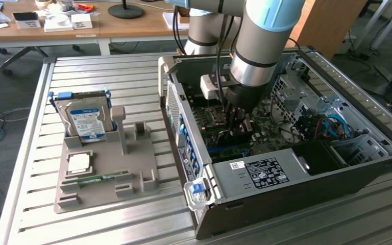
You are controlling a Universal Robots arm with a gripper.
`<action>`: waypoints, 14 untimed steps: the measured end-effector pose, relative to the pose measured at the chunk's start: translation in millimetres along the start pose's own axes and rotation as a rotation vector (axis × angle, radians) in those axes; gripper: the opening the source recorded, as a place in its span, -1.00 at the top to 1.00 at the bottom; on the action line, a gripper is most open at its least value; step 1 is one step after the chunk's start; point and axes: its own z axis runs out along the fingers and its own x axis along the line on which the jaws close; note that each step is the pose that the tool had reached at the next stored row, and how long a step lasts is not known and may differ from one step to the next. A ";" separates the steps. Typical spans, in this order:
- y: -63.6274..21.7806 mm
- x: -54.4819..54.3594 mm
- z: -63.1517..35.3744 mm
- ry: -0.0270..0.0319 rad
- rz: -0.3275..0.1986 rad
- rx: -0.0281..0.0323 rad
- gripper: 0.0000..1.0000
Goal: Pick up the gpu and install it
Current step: 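Insert the gpu into the slot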
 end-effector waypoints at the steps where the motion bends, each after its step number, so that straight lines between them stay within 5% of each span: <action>1: 0.1 0.0 0.3 0.0000 0.000 0.0000 0.47; 14: 3.0 0.2 3.0 -0.0008 0.000 0.0001 0.47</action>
